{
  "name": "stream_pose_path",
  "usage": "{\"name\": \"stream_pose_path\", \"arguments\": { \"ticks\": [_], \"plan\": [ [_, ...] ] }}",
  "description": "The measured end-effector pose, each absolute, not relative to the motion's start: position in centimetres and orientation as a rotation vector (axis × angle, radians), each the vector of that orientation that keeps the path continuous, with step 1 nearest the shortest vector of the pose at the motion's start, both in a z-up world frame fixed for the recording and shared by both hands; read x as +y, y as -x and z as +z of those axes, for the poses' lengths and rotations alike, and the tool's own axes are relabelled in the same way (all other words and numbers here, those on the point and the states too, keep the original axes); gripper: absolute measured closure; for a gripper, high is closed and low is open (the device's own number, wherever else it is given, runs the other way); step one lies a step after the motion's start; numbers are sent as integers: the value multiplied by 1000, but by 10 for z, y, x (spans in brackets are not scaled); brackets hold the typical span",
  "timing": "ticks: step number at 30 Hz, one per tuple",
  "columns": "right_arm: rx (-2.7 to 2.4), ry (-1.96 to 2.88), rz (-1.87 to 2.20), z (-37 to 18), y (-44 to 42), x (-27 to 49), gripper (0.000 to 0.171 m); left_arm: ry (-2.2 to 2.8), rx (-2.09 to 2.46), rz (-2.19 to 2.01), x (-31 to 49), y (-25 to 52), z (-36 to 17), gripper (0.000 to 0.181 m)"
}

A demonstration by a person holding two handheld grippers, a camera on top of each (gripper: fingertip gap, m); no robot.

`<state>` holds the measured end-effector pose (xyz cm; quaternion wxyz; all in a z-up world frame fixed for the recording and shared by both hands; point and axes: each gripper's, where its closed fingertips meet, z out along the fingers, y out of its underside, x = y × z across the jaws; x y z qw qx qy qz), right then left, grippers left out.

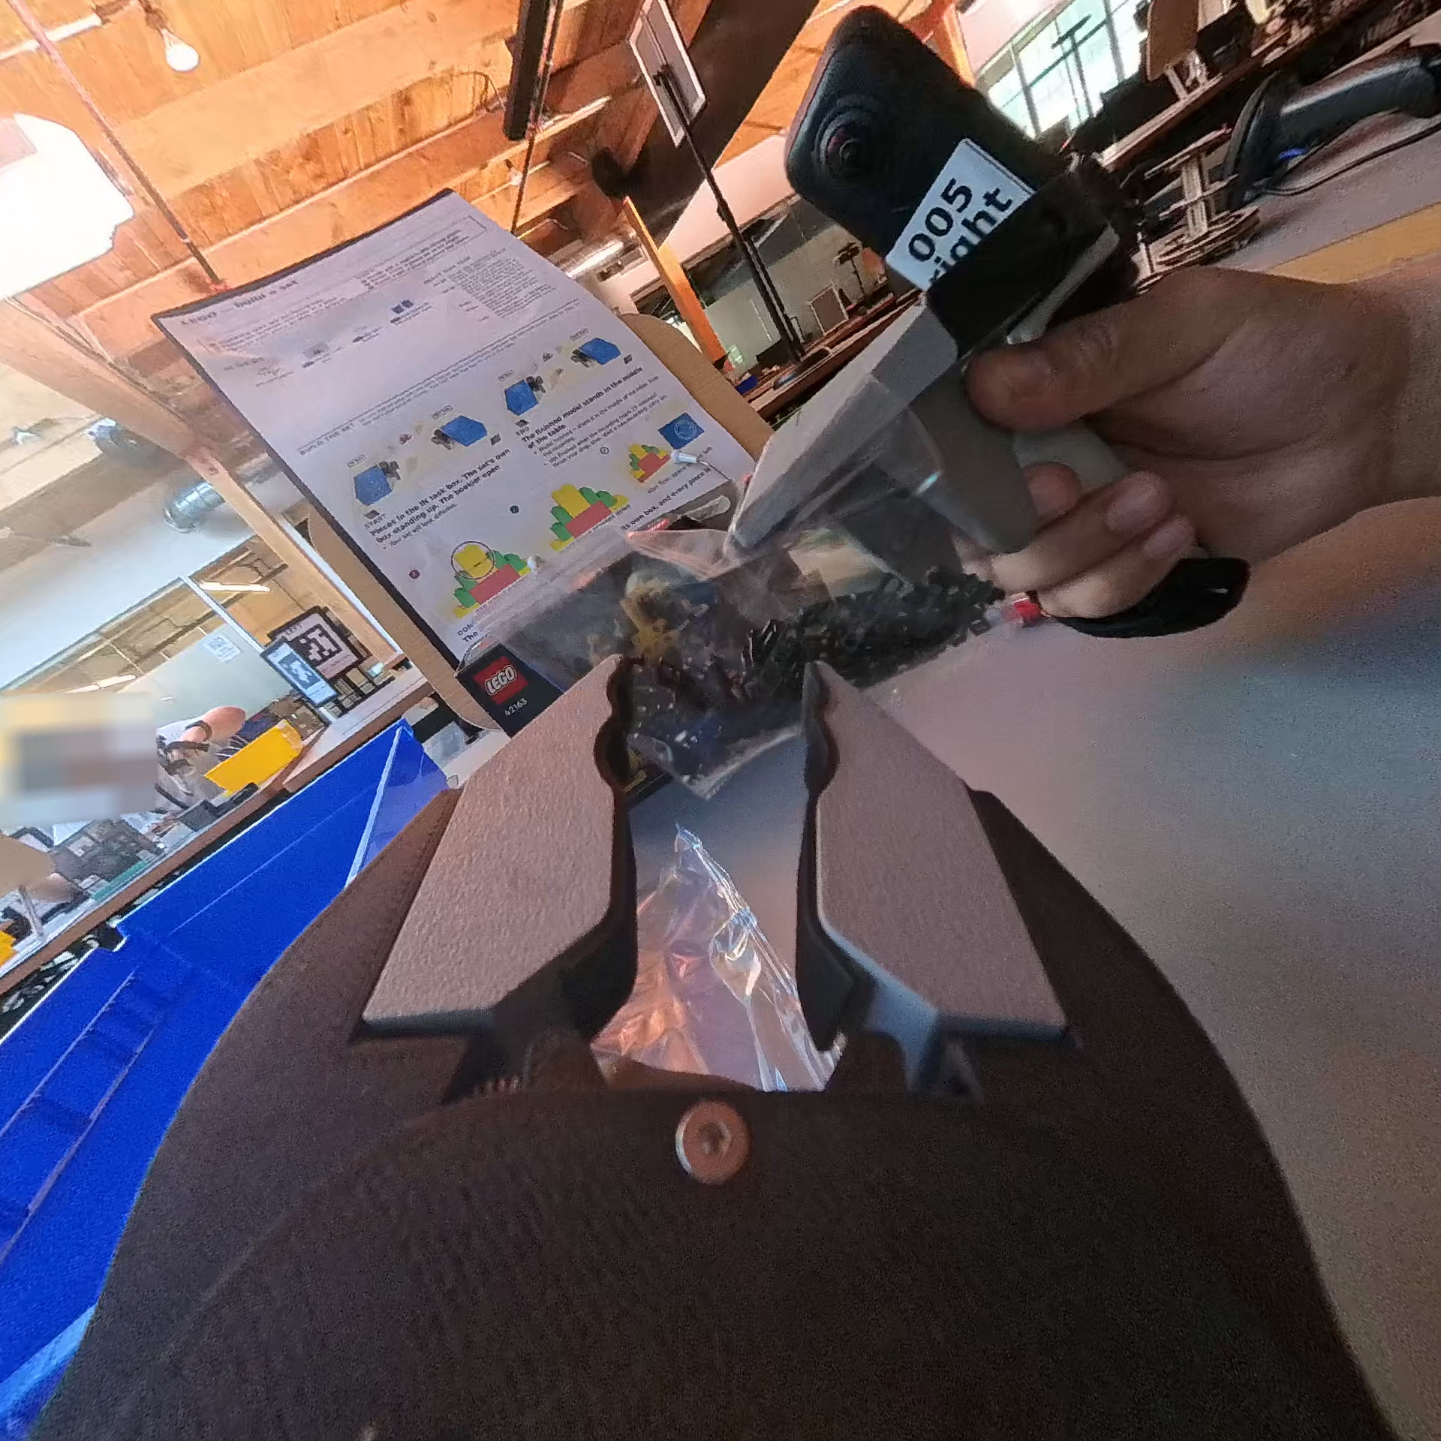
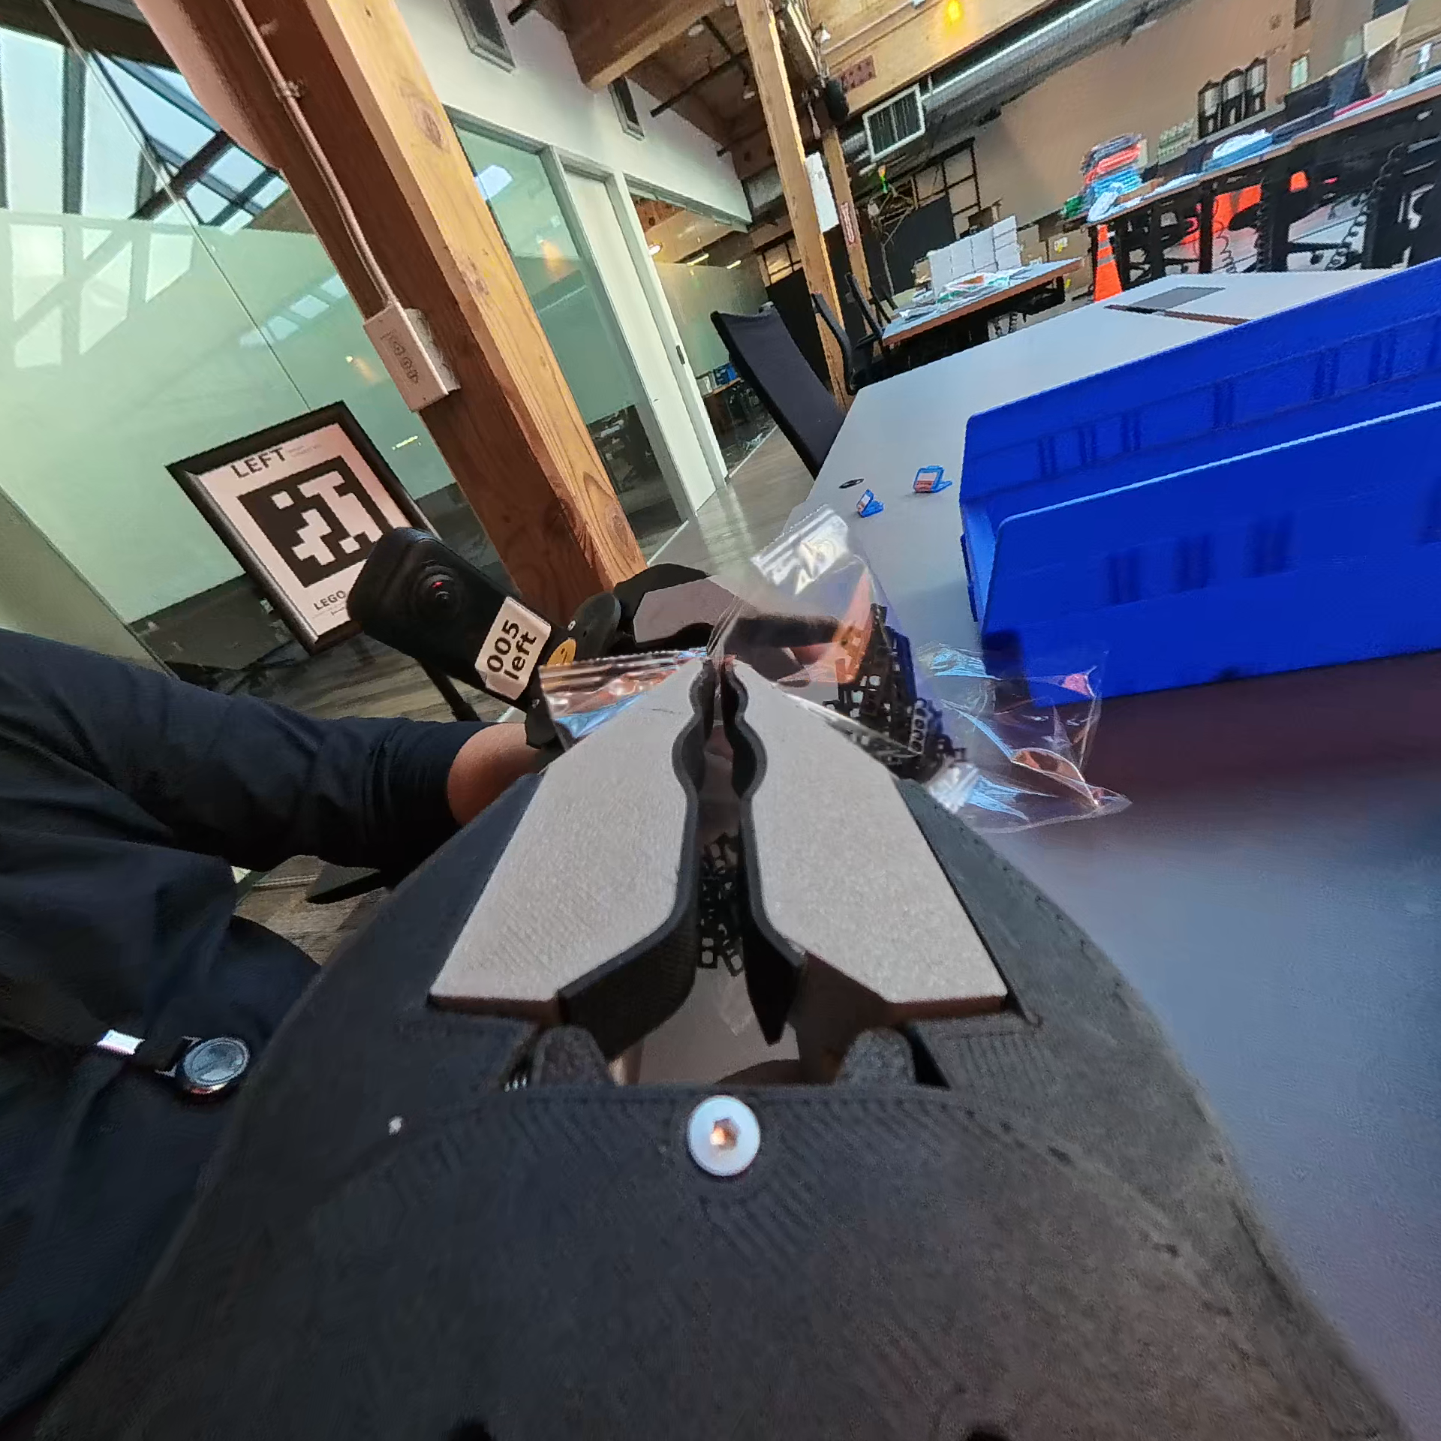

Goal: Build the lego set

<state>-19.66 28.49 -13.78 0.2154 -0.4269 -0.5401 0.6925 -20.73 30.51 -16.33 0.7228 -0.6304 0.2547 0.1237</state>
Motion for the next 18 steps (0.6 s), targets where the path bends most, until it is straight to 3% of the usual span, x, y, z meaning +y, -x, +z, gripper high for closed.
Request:
{"name": "stream_pose_path", "arguments": {
  "ticks": [4,9,18],
  "plan": [
    [-1548,1172,1922,-141,197,277,171,1391,578,278,305,205,-165,146],
    [-1576,1177,1910,-145,198,273,171,1384,615,276,303,201,-167,181],
    [-1490,1184,1902,-137,195,290,171,1403,628,301,304,201,-170,181]
  ]
}}
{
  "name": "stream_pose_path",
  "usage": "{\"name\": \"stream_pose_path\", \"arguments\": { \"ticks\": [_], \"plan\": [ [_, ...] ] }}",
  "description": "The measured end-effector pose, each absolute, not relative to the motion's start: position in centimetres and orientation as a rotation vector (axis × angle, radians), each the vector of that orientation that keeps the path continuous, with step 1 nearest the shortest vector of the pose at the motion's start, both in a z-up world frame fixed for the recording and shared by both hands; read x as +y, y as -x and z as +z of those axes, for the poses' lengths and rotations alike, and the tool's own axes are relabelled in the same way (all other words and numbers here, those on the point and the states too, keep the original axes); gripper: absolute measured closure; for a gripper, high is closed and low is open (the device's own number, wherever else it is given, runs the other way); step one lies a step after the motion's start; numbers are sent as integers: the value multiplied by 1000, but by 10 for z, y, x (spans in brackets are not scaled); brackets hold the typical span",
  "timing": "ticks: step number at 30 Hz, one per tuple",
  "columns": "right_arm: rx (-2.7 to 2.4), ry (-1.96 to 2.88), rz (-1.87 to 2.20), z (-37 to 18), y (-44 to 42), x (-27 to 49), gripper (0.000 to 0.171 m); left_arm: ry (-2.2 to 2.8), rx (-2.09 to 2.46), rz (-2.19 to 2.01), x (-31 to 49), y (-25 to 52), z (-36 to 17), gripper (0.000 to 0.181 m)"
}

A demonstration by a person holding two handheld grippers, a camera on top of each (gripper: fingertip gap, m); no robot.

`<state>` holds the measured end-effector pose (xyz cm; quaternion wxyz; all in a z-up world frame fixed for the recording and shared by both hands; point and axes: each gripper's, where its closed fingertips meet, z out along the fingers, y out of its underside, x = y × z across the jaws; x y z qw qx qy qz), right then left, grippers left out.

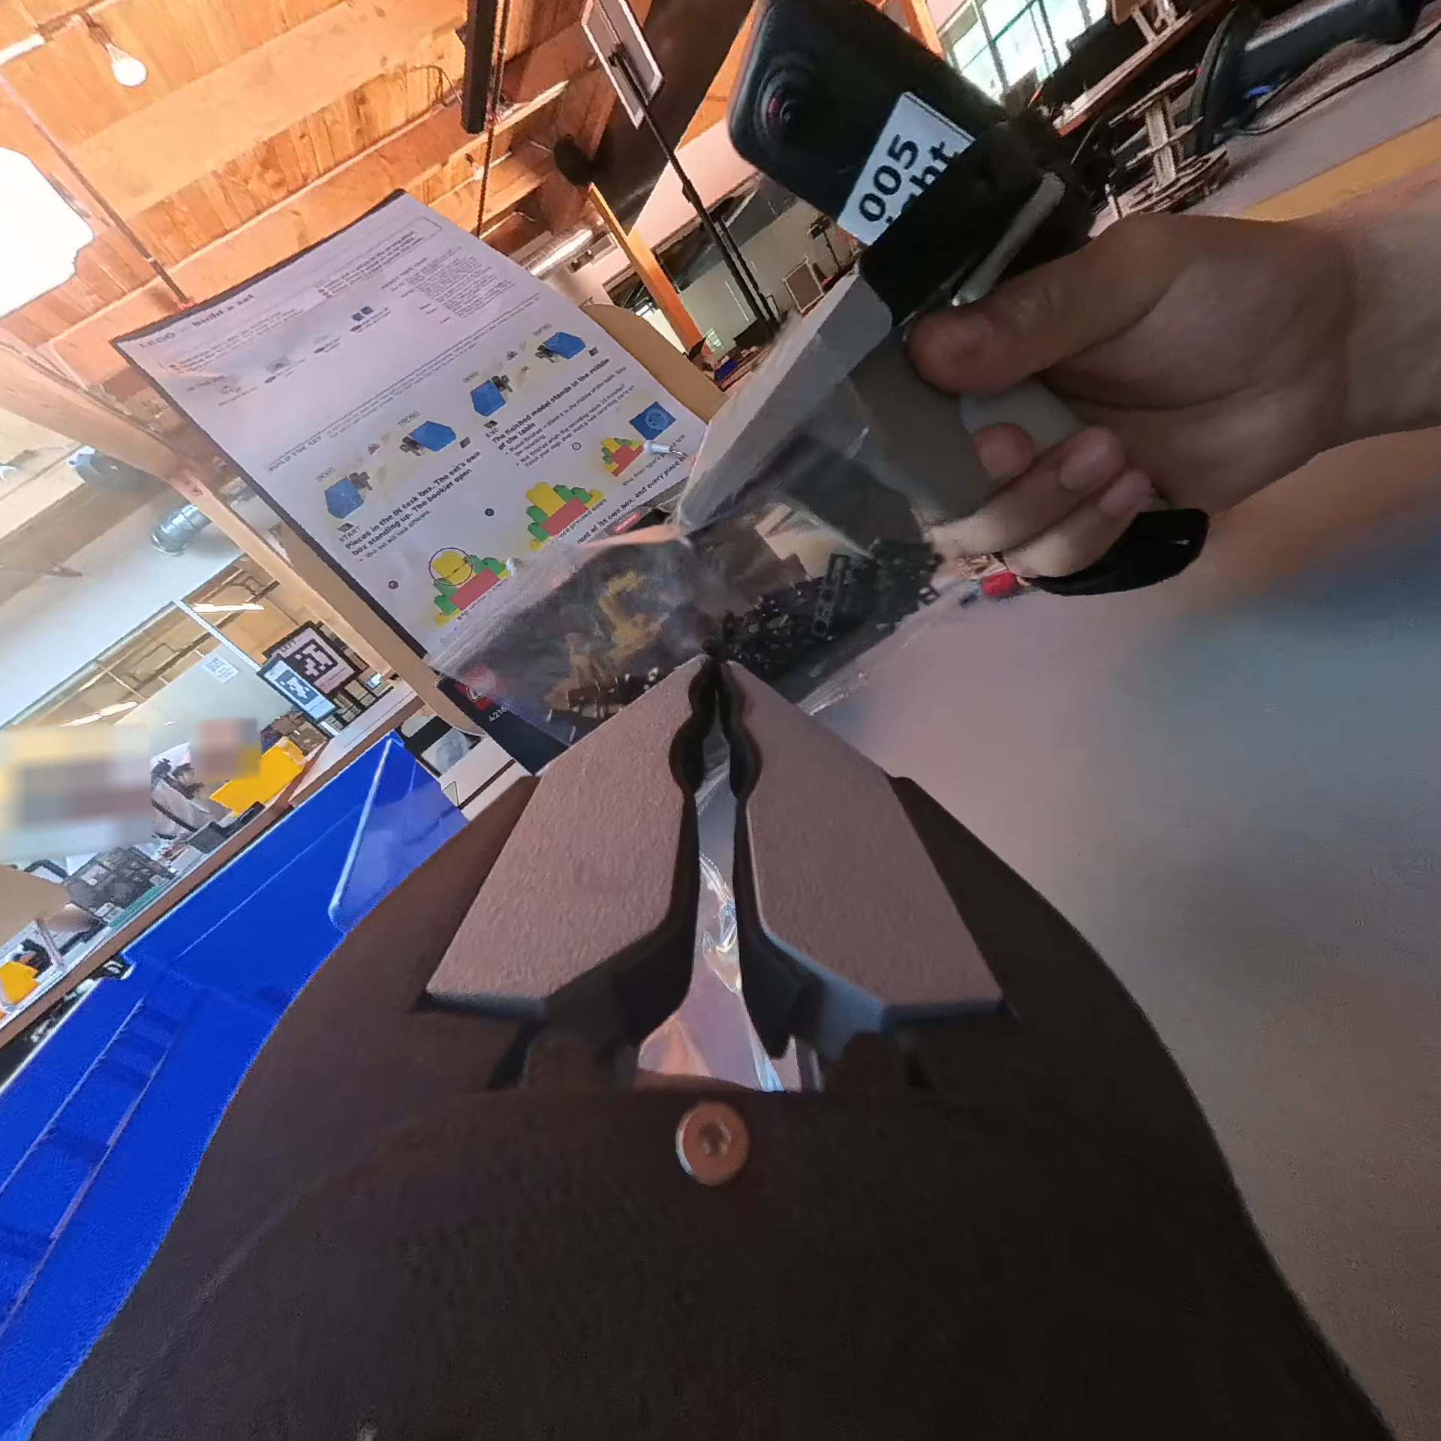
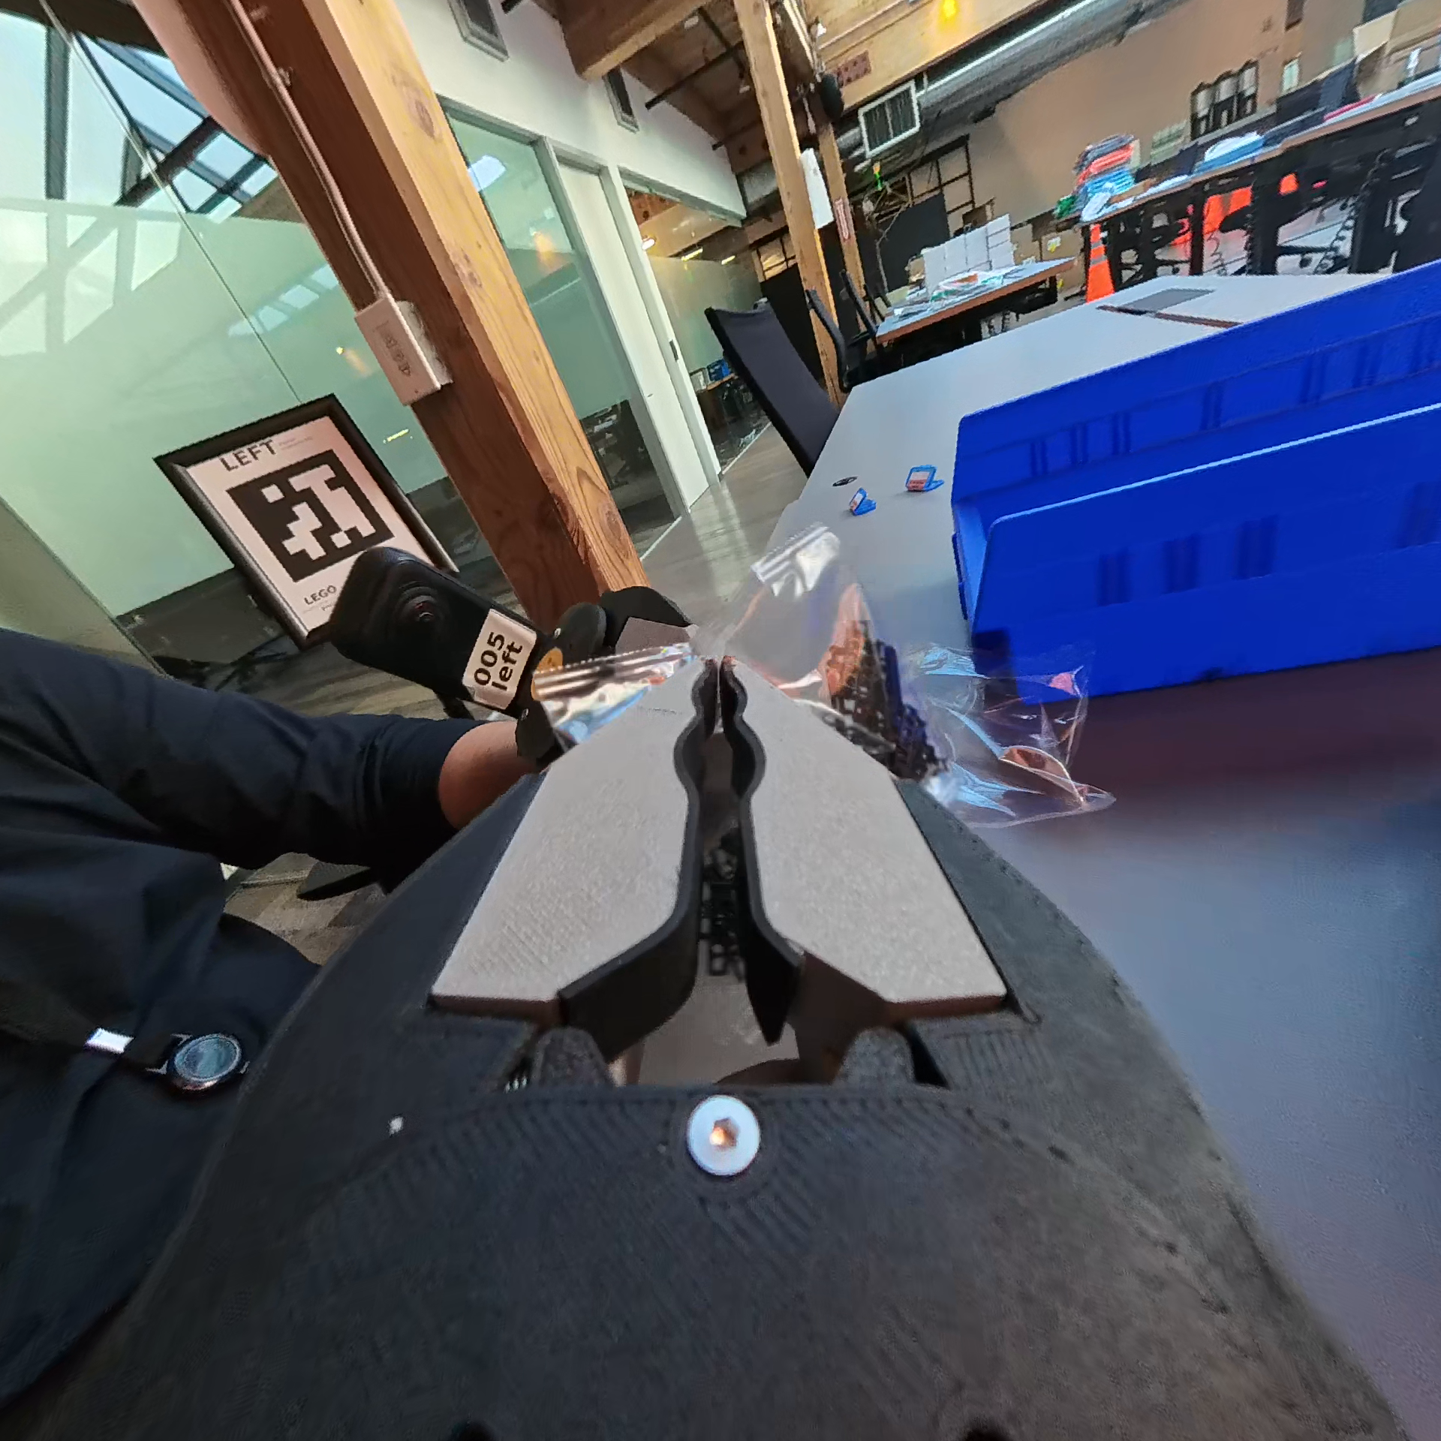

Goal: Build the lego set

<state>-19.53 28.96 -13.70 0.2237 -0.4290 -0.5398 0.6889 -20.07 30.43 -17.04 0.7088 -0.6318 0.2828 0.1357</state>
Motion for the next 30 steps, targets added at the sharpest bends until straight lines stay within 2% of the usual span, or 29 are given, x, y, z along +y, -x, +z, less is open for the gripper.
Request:
{"name": "stream_pose_path", "arguments": {
  "ticks": [5,10,16,19,23,30],
  "plan": [
    [-1471,1209,1898,-138,197,294,171,1409,594,262,304,205,-167,181],
    [-1474,1227,1879,-142,199,295,171,1448,603,234,306,203,-171,159],
    [-1493,1240,1877,-145,200,292,171,1495,596,197,308,202,-175,140],
    [-1494,1251,1867,-148,202,292,171,1518,569,100,308,200,-173,136],
    [-1513,1249,1876,-151,204,287,171,1520,513,-34,306,201,-168,141],
    [-1556,1236,1934,-153,204,276,171,1505,514,-178,300,194,-165,173]
  ]
}}
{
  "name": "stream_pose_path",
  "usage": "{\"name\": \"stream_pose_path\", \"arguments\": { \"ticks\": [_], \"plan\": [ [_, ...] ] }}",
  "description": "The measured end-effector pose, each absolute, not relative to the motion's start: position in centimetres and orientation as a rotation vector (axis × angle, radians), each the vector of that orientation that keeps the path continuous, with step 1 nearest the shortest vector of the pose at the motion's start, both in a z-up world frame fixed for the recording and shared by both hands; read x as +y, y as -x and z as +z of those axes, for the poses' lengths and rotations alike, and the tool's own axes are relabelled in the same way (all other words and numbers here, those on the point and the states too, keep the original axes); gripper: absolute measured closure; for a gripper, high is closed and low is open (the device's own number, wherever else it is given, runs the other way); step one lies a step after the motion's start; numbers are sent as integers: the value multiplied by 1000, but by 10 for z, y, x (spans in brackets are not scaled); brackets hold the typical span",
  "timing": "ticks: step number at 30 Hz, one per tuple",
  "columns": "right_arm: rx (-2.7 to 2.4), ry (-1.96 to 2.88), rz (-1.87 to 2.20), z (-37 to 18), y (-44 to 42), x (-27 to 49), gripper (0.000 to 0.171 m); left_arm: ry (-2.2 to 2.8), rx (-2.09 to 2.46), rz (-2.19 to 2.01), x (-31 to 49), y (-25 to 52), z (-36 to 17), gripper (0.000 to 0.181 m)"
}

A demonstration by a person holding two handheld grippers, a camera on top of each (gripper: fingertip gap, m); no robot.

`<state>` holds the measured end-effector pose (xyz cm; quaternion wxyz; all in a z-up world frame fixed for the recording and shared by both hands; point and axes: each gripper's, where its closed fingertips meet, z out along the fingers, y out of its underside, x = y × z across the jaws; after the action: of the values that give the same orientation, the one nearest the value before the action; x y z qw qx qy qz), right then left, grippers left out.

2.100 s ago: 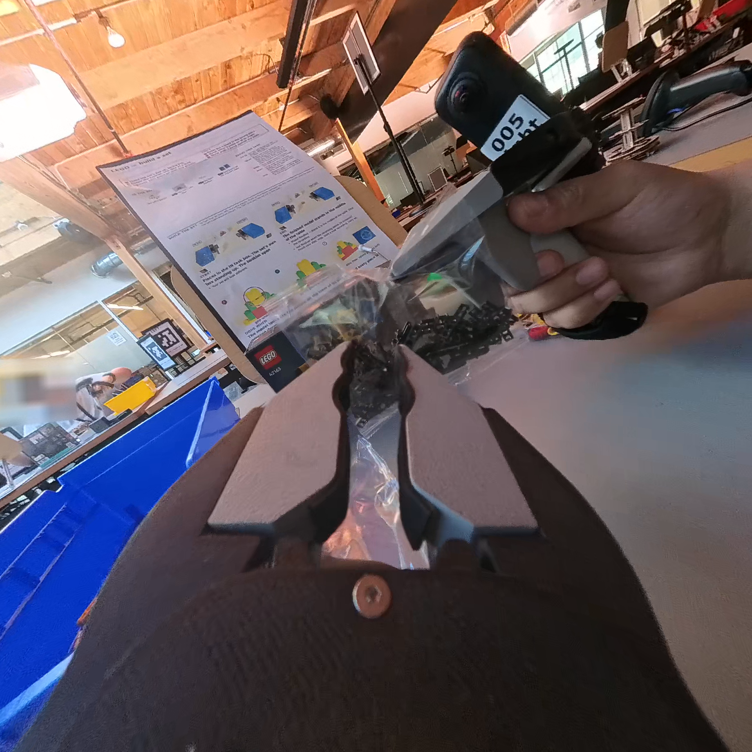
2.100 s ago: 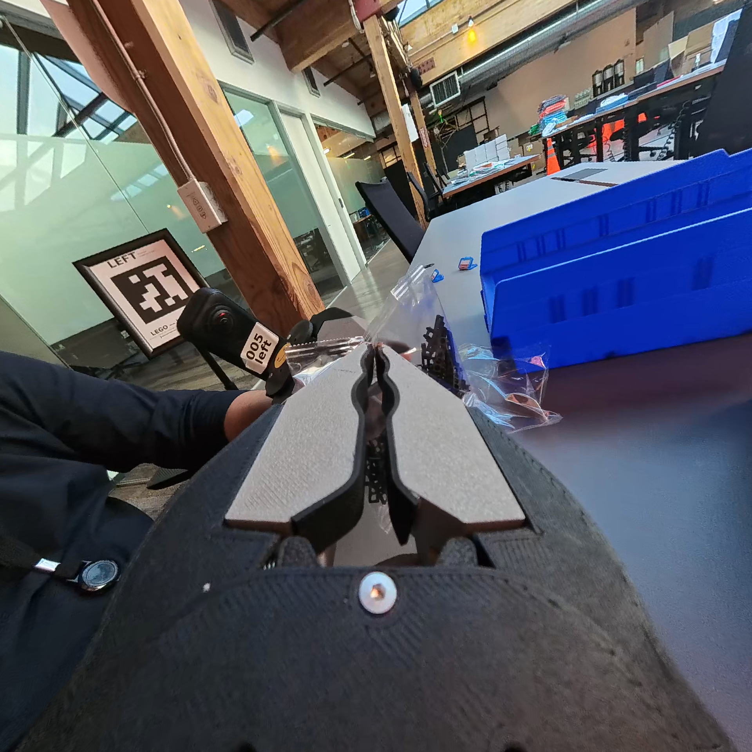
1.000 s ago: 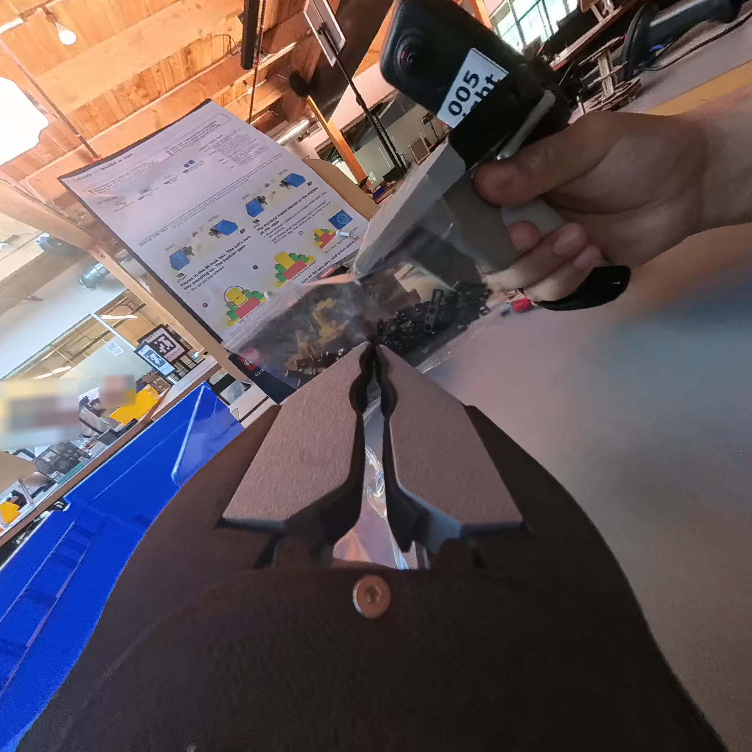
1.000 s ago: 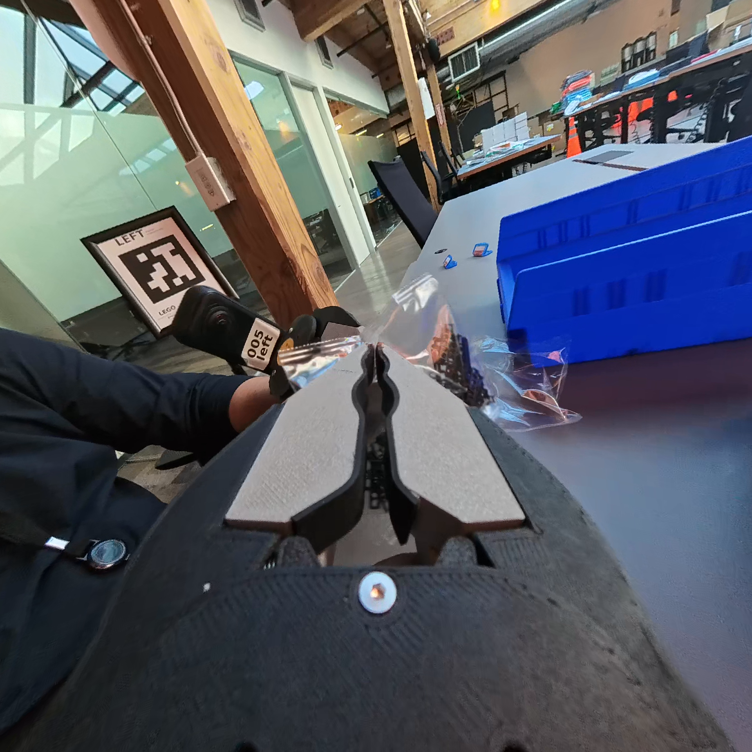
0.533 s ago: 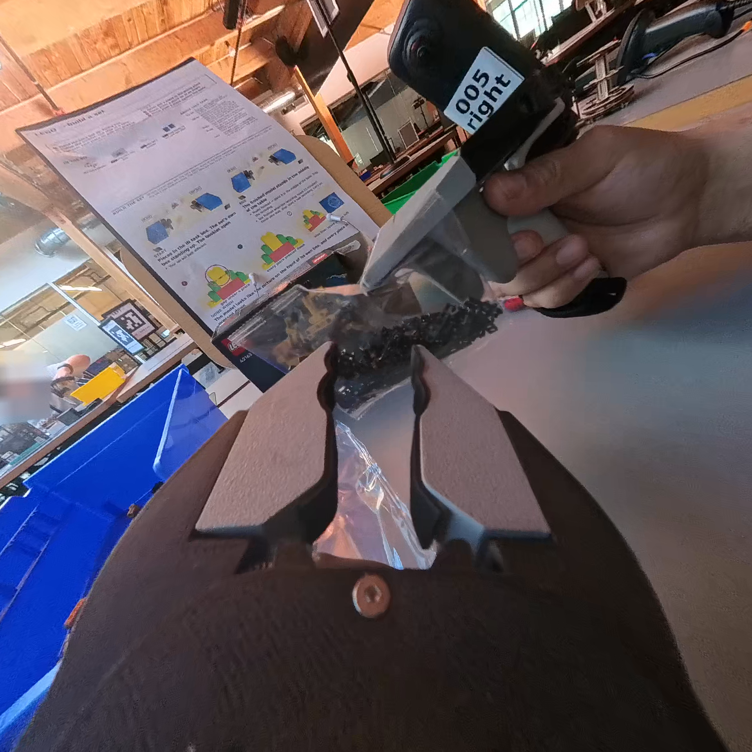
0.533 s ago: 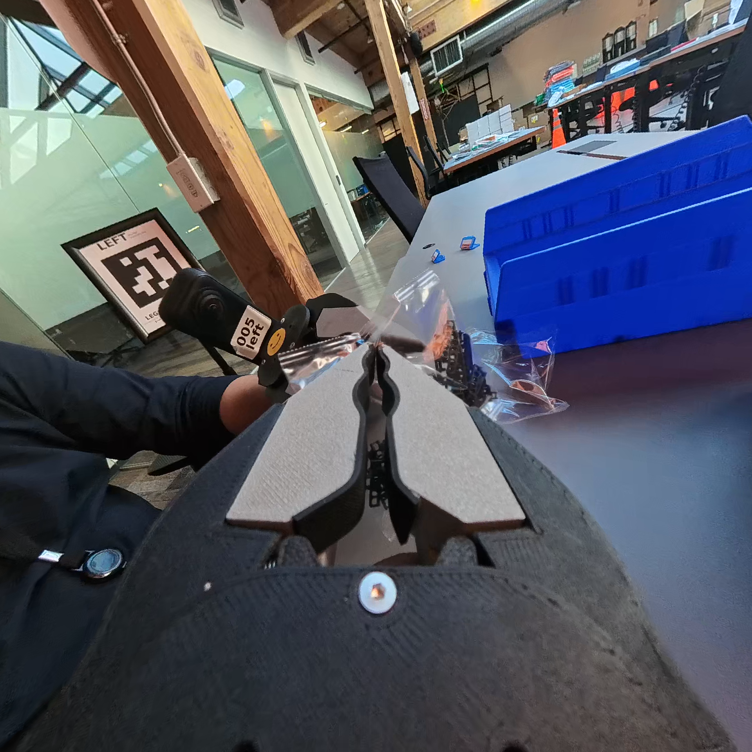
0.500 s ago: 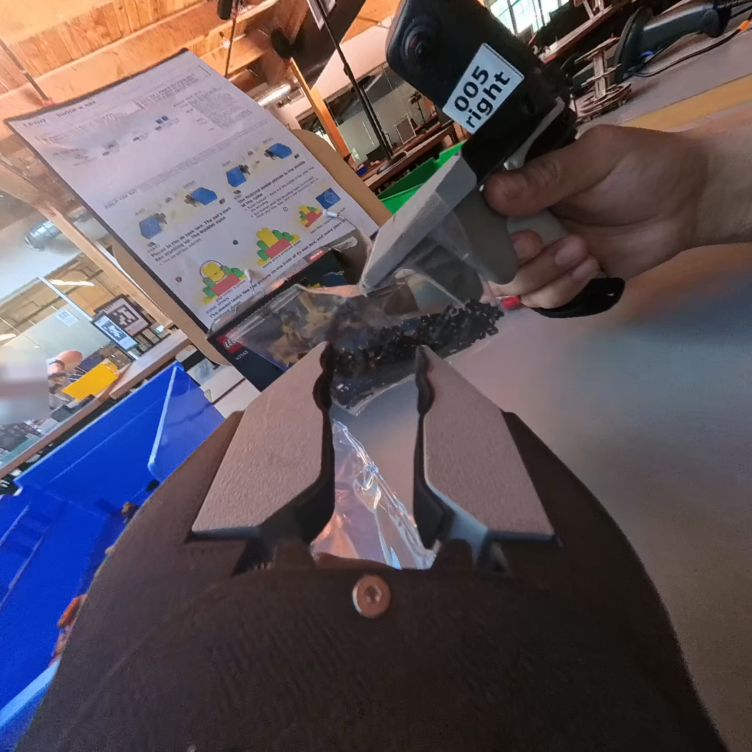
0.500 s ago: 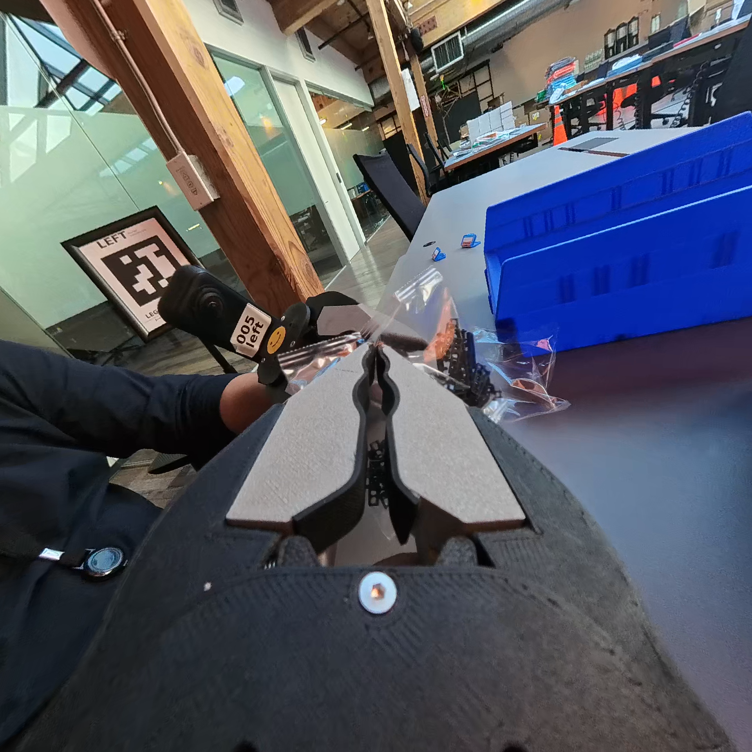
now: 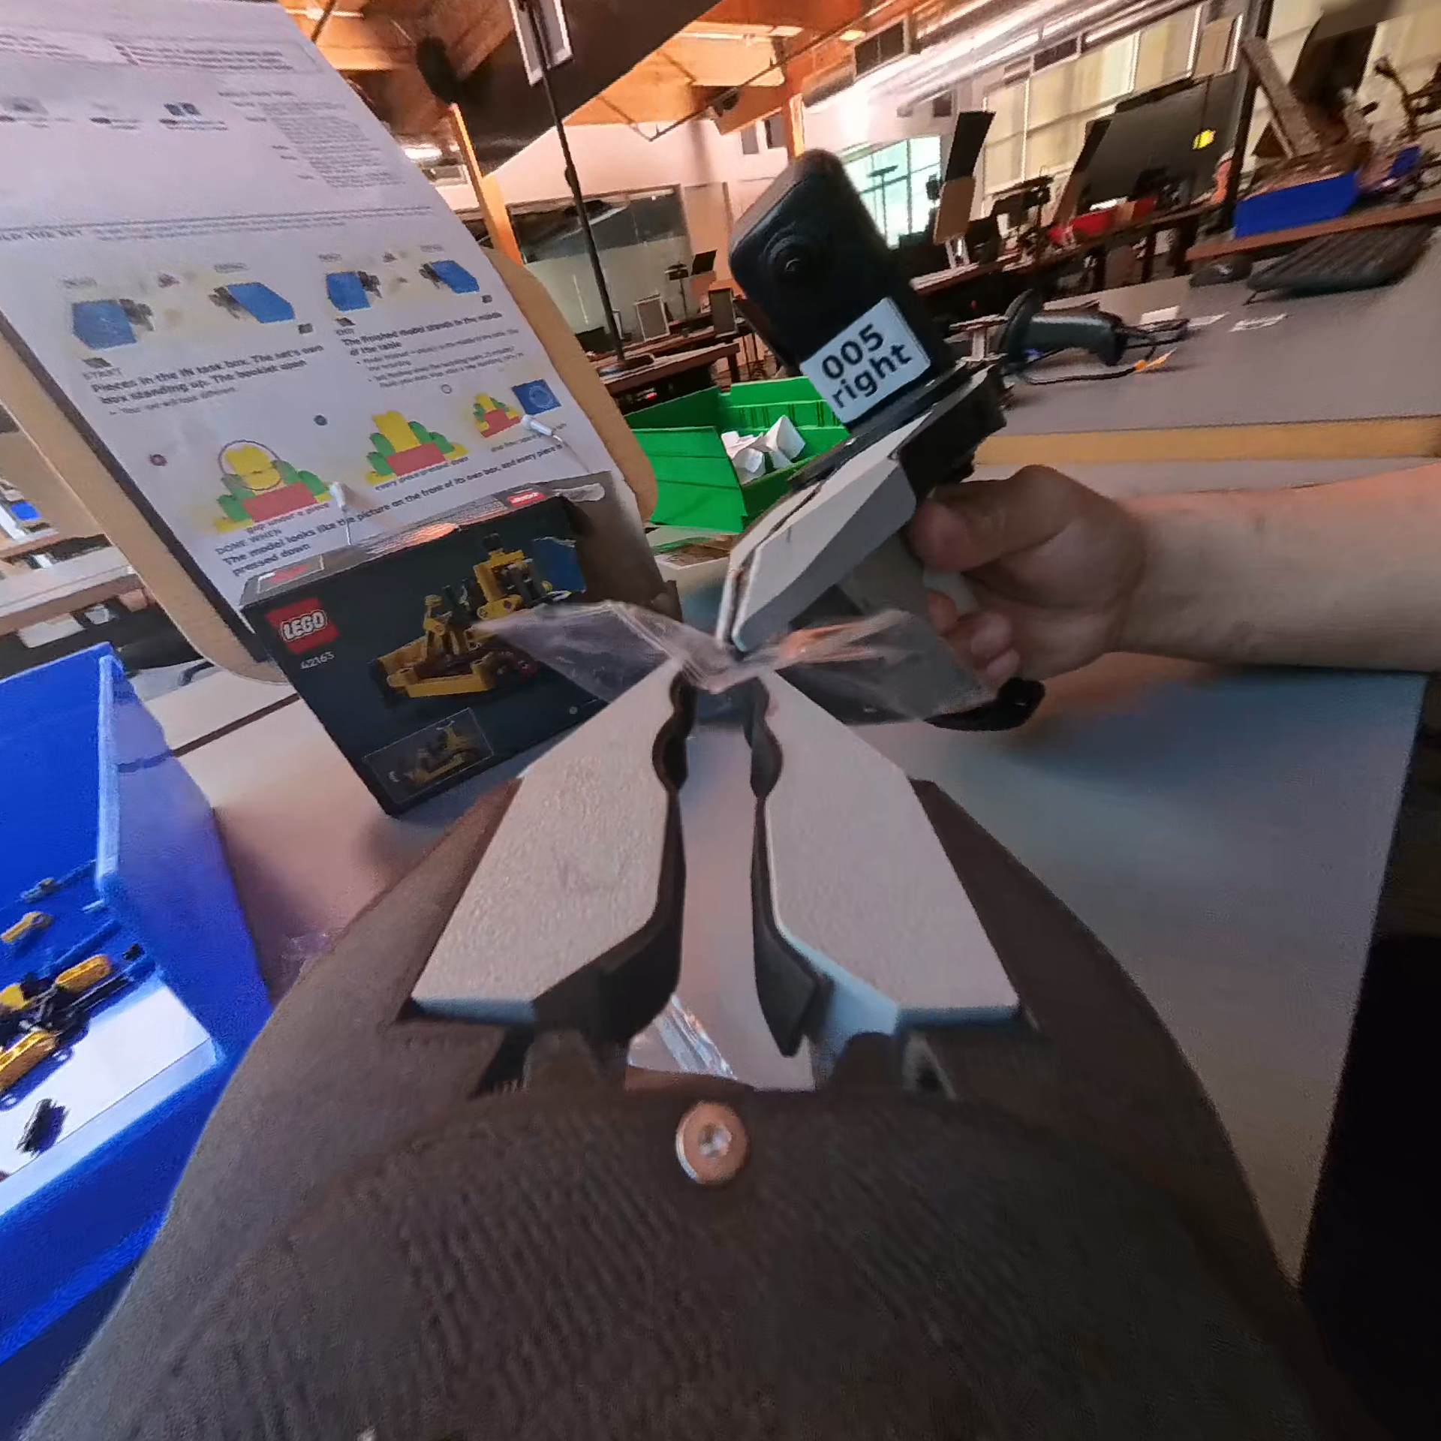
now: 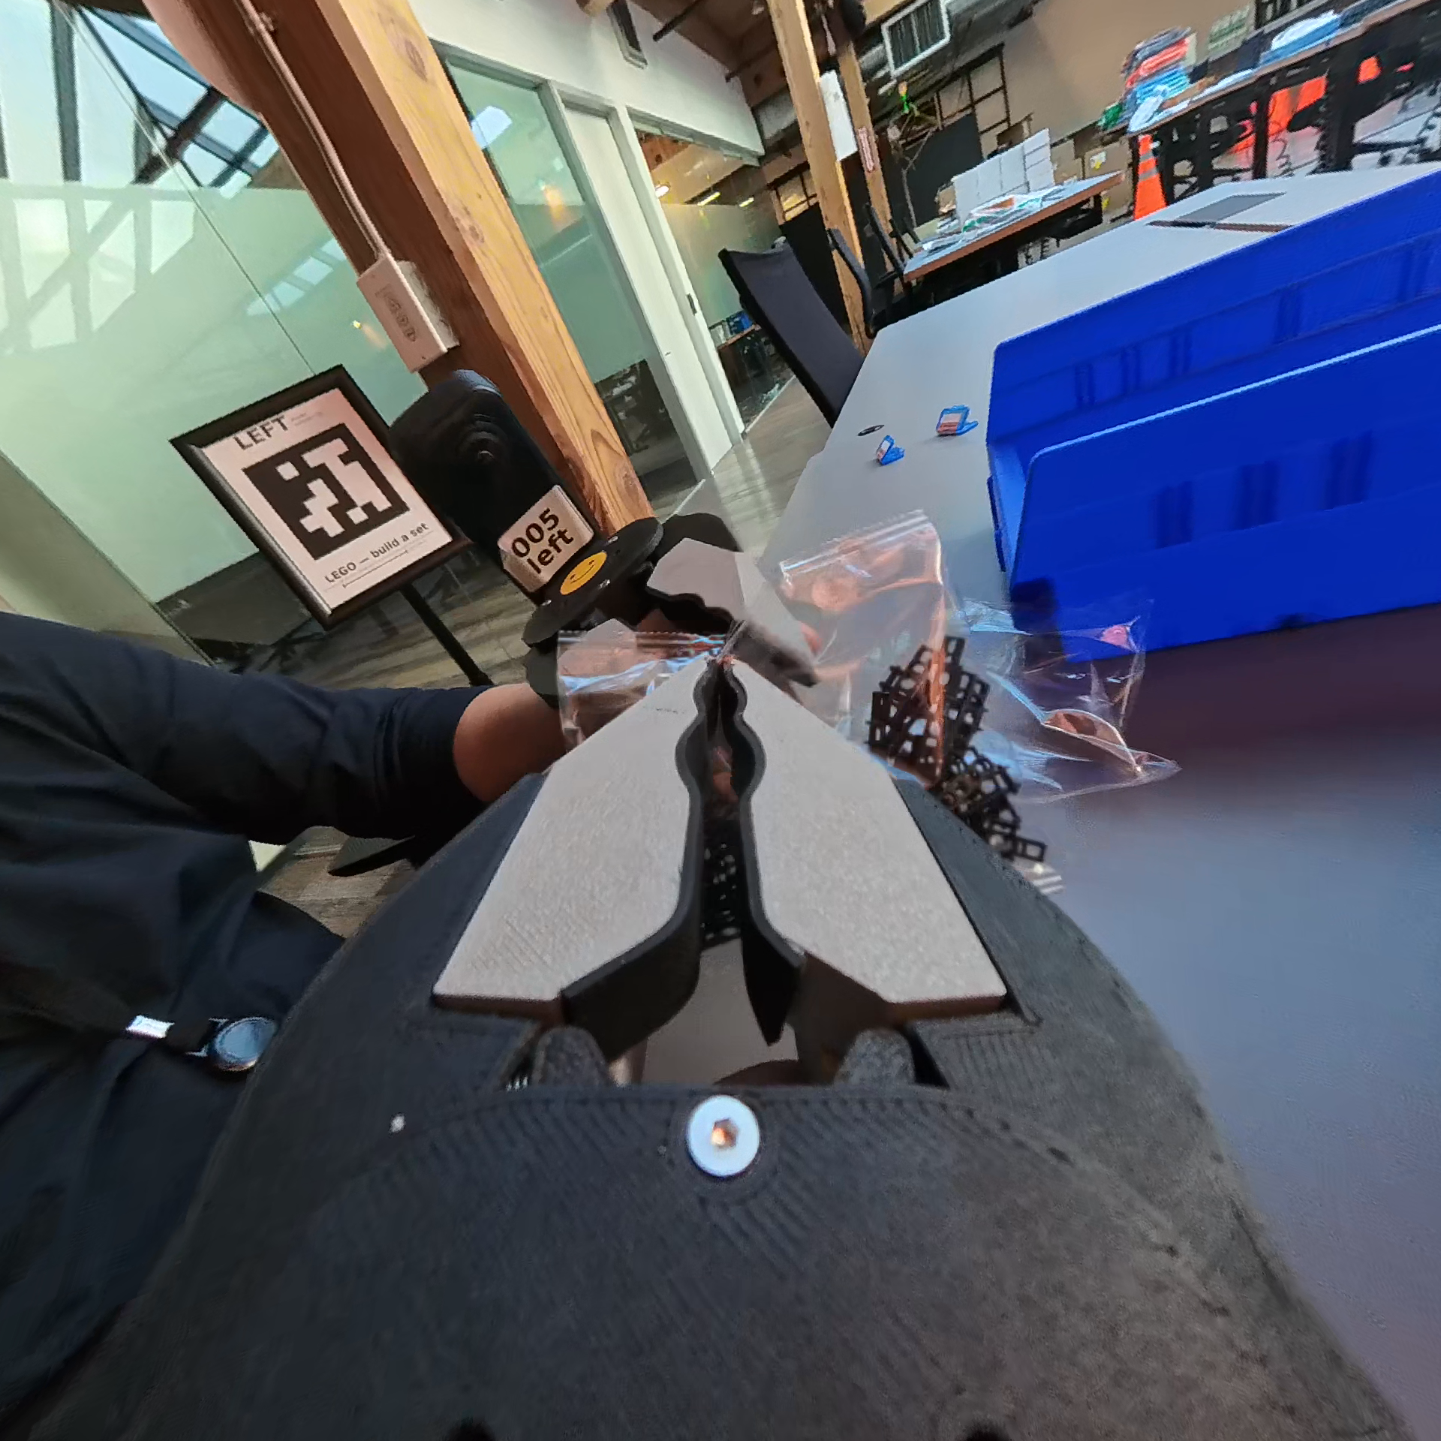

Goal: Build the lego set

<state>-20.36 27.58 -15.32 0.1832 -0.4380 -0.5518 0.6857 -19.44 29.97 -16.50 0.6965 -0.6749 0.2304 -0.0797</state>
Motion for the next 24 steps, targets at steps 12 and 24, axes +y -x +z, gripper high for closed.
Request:
{"name": "stream_pose_path", "arguments": {
  "ticks": [12,24],
  "plan": [
    [-1524,1233,1899,-147,200,286,171,1492,429,-240,300,205,-158,181],
    [-1480,1305,1821,-148,199,305,167,1837,888,-559,237,159,-192,117]
  ]
}}
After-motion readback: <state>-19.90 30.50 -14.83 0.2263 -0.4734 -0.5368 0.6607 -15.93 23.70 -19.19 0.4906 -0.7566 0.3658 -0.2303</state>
